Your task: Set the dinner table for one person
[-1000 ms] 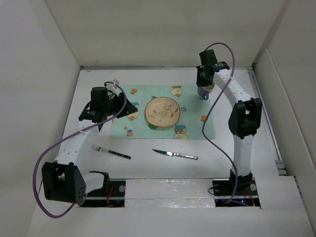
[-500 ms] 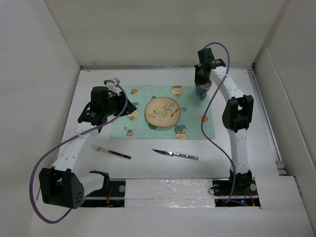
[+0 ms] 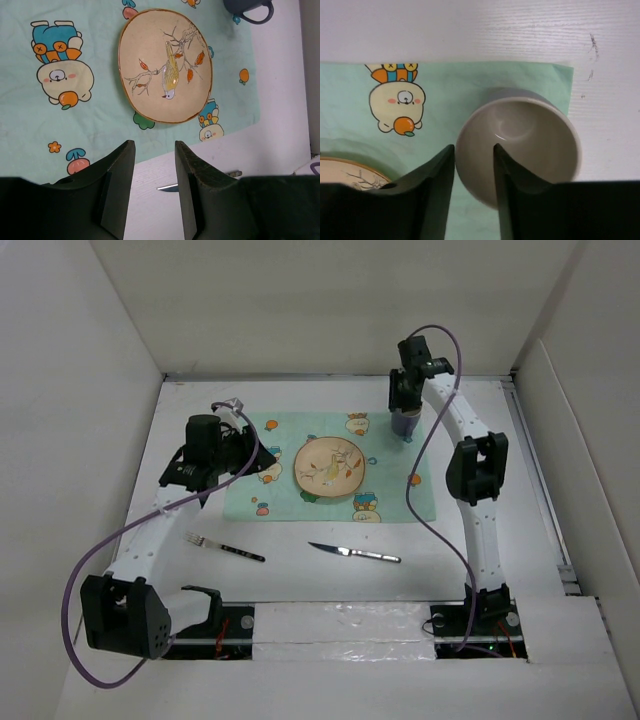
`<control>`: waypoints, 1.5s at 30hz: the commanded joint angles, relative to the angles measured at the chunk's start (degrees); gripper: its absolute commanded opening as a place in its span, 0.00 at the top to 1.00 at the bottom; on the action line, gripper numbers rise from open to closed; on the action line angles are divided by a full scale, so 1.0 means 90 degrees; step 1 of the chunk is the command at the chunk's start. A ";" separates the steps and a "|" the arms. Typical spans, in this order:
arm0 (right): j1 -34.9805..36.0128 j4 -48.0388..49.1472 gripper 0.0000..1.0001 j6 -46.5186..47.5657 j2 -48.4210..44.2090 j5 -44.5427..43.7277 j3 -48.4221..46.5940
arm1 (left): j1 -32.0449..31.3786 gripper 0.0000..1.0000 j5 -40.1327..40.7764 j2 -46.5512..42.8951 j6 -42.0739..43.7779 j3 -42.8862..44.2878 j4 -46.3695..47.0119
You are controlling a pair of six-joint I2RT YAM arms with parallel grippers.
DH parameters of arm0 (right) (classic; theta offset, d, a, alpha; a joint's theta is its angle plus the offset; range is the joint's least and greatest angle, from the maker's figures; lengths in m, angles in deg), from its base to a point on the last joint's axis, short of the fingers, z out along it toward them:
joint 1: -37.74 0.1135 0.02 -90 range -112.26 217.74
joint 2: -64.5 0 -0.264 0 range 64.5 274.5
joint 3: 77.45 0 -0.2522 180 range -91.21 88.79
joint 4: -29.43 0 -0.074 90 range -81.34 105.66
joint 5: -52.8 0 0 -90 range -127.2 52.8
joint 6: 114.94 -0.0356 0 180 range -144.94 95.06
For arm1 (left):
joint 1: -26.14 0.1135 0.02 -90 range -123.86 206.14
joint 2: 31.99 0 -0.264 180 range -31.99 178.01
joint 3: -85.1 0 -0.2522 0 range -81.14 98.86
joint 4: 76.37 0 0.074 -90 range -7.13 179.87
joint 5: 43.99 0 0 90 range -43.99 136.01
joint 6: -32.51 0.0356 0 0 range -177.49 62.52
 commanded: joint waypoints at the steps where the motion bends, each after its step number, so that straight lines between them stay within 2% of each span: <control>1: 0.0004 0.0021 0.55 0.0072 -0.0183 0.0062 -0.0697 | -0.0008 0.65 0.0019 0.0023 -0.0023 0.0331 0.0218; 3: 0.0004 0.0002 0.47 0.0081 -0.0388 0.0188 -0.0738 | -0.0008 0.65 0.0019 0.0101 -0.0004 0.0487 0.0218; 7: -0.0064 0.0177 0.38 0.0081 -0.1266 0.0704 -0.0251 | -0.0008 0.65 0.0009 0.0384 0.0074 0.0877 0.0169; 11: -0.0123 0.0655 0.36 0.0130 -0.3049 0.1008 0.1319 | -0.0008 0.65 0.0000 0.0677 0.0055 0.1374 0.0159; 13: 0.0032 0.0821 0.74 0.0169 -0.3803 0.1301 0.2733 | -0.0008 0.65 -0.0049 0.0726 0.0035 0.1473 0.0149; 14: 0.0159 0.1276 0.88 0.0208 -0.4213 0.1476 0.3358 | -0.0008 0.65 -0.0078 0.0727 0.0035 0.1531 0.0159; 15: 0.0296 0.1542 1.00 0.0228 -0.5126 0.1642 0.4717 | -0.0008 0.65 -0.0108 0.0727 0.0026 0.1542 0.0169; 17: 0.0966 0.2098 1.00 0.0267 -0.5990 0.2131 0.6004 | -0.0008 0.65 -0.0108 0.0698 0.0035 0.1474 0.0159; 19: 0.1515 0.2305 1.00 -0.0083 -0.6997 0.2036 0.7534 | -0.0008 0.65 -0.0079 0.0688 0.0045 0.1425 0.0169; 20: 0.2001 0.2306 0.98 -0.0201 -0.7194 0.2025 0.7930 | -0.0008 0.65 -0.0069 0.0688 0.0055 0.1396 0.0169; 21: 0.2200 0.2268 0.74 -0.0453 -0.7379 0.1928 0.8263 | -0.0008 0.65 -0.0088 0.0678 0.0055 0.1395 0.0169; 23: 0.2716 0.2325 0.44 -0.0728 -0.7732 0.1830 0.9084 | -0.0008 0.65 -0.0108 0.0697 0.0055 0.1424 0.0178; 24: 0.2893 0.2355 0.32 -0.0903 -0.7781 0.1781 0.9299 | -0.0008 0.65 -0.0146 0.0726 0.0045 0.1454 0.0188; 25: 0.3069 0.2374 0.29 -0.0963 -0.7811 0.1549 0.9437 | -0.0008 0.65 -0.0176 0.0746 0.0026 0.1473 0.0217; 26: 0.3457 0.2462 0.27 -0.1099 -0.7714 0.1160 0.9728 | -0.0008 0.65 -0.0234 0.0794 -0.0023 0.1570 0.0227; 27: 0.3461 0.2463 0.27 -0.1100 -0.7713 0.1156 0.9731 | -0.0008 0.65 -0.0235 0.0795 -0.0023 0.1571 0.0237; 31: 0.3705 0.2073 0.25 -0.0906 -0.6663 0.0717 0.9595 | -0.0008 0.65 -0.0225 0.0727 -0.0063 0.1630 0.0286; 34: 0.4183 0.1761 0.24 -0.0720 -0.6055 0.0212 0.9186 | -0.0008 0.65 -0.0050 0.0513 -0.0014 0.1630 0.0208; 37: 0.4398 0.1623 0.25 -0.0573 -0.5468 0.0140 0.8794 | -0.0008 0.65 0.0087 0.0308 0.0054 0.1542 0.0120; 41: 0.4399 0.1574 0.25 -0.0632 -0.4980 -0.0143 0.8453 | -0.0008 0.64 0.0234 0.0044 0.0045 0.1357 0.0061; 45: 0.4399 0.1662 0.27 -0.0554 -0.4376 0.0032 0.8277 | -0.0008 0.64 0.0312 -0.0171 0.0025 0.1249 -0.0006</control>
